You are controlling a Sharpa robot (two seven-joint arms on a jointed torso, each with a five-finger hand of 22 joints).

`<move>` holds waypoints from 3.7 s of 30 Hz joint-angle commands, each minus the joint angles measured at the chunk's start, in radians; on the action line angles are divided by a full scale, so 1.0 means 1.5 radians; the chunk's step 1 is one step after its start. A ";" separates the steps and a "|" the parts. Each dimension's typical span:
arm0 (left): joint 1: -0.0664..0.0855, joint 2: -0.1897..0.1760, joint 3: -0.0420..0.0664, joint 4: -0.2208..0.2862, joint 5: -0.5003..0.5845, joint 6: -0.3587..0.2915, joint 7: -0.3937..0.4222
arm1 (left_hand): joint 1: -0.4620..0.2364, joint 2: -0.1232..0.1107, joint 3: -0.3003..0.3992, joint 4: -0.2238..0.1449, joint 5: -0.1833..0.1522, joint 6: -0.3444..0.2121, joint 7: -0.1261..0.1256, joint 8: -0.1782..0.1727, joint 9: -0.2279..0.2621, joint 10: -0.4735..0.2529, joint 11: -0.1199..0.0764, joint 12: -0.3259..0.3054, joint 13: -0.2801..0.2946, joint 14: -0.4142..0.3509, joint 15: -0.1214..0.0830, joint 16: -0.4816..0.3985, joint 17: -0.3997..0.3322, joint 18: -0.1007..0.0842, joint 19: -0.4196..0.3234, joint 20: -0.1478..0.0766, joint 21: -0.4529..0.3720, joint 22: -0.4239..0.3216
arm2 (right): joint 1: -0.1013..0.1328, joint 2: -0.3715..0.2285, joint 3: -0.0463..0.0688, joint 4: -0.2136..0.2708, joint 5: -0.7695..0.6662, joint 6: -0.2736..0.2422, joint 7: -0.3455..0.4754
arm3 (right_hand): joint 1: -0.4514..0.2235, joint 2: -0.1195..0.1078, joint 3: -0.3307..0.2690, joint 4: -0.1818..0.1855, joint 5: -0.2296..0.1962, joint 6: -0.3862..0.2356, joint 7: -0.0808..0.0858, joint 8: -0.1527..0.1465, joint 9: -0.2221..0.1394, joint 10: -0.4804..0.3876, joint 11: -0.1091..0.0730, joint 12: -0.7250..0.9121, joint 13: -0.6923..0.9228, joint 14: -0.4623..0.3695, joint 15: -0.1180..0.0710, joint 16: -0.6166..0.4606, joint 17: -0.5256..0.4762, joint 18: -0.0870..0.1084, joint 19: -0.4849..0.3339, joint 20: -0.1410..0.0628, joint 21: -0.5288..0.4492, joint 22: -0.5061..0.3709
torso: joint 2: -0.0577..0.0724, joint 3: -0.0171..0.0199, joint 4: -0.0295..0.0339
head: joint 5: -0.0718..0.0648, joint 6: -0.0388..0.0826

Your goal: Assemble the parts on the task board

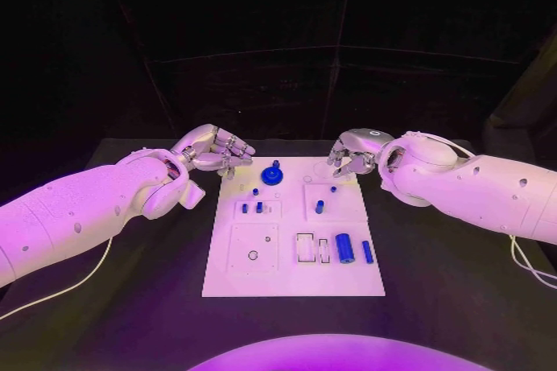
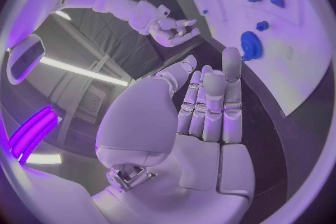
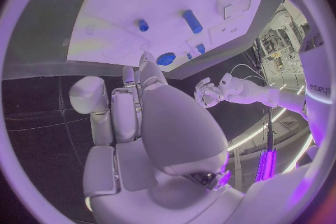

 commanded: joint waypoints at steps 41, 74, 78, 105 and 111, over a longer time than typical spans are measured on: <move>-0.002 -0.035 -0.001 0.034 0.296 0.009 0.086 | 0.011 0.009 0.003 -0.008 0.004 0.007 0.001 0.011 -0.002 -0.006 0.001 0.016 0.000 -0.033 0.000 -0.035 -0.056 0.005 -0.015 -0.001 -0.019 -0.011 | -0.028 0.013 0.000 -0.006 -0.041 0.076 0.011 | 0.014 0.001 0.102 -0.004 -0.006 0.038 0.008 -0.014 0.001 0.041 0.008 -0.066 -0.088 0.024 0.007 -0.002 -0.011 0.006 0.002 0.009 0.006 0.006 | 0.001 -0.0005 -0.0006 | -0.008 -0.004; -0.002 -0.035 -0.001 0.031 0.296 0.008 0.082 | 0.014 0.010 0.004 -0.011 0.004 0.007 0.002 0.012 -0.002 -0.008 0.001 0.018 0.000 -0.034 0.000 -0.036 -0.057 0.005 -0.016 -0.001 -0.020 -0.012 | -0.034 0.018 0.000 -0.001 -0.060 0.022 -0.014 | -0.108 -0.104 0.447 -0.066 0.005 0.075 0.005 -0.016 0.003 0.103 0.002 -0.113 -0.085 0.021 0.000 -0.001 -0.032 0.003 0.009 0.001 0.021 0.025 | 0.000 -0.0003 -0.0008 | -0.013 -0.007; -0.002 -0.035 -0.001 0.030 0.296 0.007 0.082 | 0.014 0.010 0.004 -0.011 0.004 0.007 0.002 0.012 -0.002 -0.008 0.001 0.018 0.000 -0.034 0.000 -0.036 -0.057 0.005 -0.016 -0.001 -0.020 -0.012 | -0.035 0.013 0.001 0.008 -0.062 -0.006 -0.014 | -0.113 -0.106 0.453 -0.070 0.007 0.076 0.005 -0.016 0.003 0.104 0.002 -0.112 -0.085 0.021 0.000 -0.002 -0.035 0.003 0.010 0.000 0.023 0.028 | 0.000 -0.0001 -0.0005 | -0.014 -0.006; -0.002 -0.037 -0.001 0.027 0.296 0.007 0.082 | 0.014 0.010 0.004 -0.011 0.004 0.007 0.002 0.012 -0.002 -0.008 0.001 0.018 0.000 -0.034 0.000 -0.036 -0.057 0.005 -0.016 -0.001 -0.020 -0.012 | -0.034 -0.051 0.002 0.156 0.004 -0.110 0.015 | -0.136 -0.115 0.467 -0.080 0.006 0.078 0.005 -0.017 0.002 0.104 0.002 -0.115 -0.086 0.022 -0.001 0.002 -0.032 0.001 0.015 0.000 0.030 0.041 | -0.001 -0.0011 0.0005 | -0.013 -0.001; -0.002 -0.036 -0.001 0.028 0.296 0.006 0.083 | 0.016 0.010 0.005 -0.013 0.004 0.006 0.002 0.012 -0.002 -0.009 0.002 0.018 0.000 -0.035 0.000 -0.037 -0.059 0.005 -0.017 -0.001 -0.020 -0.012 | -0.034 -0.040 0.002 0.187 0.017 -0.124 0.031 | -0.136 -0.116 0.468 -0.081 0.006 0.077 0.005 -0.017 0.002 0.104 0.002 -0.115 -0.086 0.023 -0.001 0.003 -0.032 0.000 0.016 -0.001 0.030 0.041 | 0.000 -0.0010 0.0007 | -0.002 0.000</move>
